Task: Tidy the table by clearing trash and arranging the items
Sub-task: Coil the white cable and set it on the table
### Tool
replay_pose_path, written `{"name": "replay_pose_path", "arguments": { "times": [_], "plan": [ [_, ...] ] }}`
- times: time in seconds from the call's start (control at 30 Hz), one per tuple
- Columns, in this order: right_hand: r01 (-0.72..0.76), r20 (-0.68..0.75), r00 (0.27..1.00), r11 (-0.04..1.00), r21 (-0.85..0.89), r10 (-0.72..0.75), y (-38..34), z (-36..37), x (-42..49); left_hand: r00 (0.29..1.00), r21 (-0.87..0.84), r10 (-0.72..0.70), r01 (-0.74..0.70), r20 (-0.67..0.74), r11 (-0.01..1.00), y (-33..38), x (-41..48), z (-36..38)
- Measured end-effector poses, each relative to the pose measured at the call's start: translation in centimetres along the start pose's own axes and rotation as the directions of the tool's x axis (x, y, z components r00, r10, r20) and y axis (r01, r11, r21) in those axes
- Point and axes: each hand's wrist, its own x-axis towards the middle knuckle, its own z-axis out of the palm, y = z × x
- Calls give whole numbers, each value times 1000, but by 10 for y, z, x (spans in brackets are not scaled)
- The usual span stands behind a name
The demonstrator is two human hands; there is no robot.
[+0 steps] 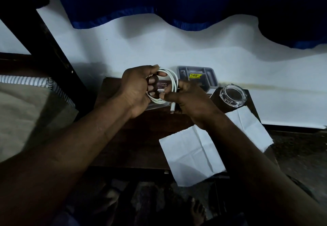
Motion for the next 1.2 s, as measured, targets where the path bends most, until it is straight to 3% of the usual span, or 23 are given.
{"name": "replay_pose_path", "arguments": {
  "times": [0.2,0.3,0.37,0.5,0.6,0.77,0.97,1.2],
  "plan": [
    [108,-227,953,926,-363,-200,8,0,6,997,-14,-57,58,55,998,0,6,-7],
    [116,-314,910,894,-432,-270,10,-1,9,995,-40,-76,79,70,996,0,8,-9],
    [102,-305,928,931,-350,-216,9,-3,10,995,-68,-80,84,65,994,-2,9,-9],
    [24,-88,996,997,76,-17,4,-2,5,997,-137,-72,72,4,988,-2,12,-11],
    [-41,11,999,993,112,40,2,2,3,998,-168,-64,63,-1,984,-1,12,-11],
    [-100,-62,991,954,282,122,-2,8,5,994,-192,-109,109,10,975,0,7,-6],
    [-46,-196,977,981,190,83,1,10,8,999,-61,-28,30,34,998,-1,3,-4],
    [-162,-28,985,974,161,169,0,7,4,994,-30,88,-90,-64,996,-3,7,-7]
  ]
}}
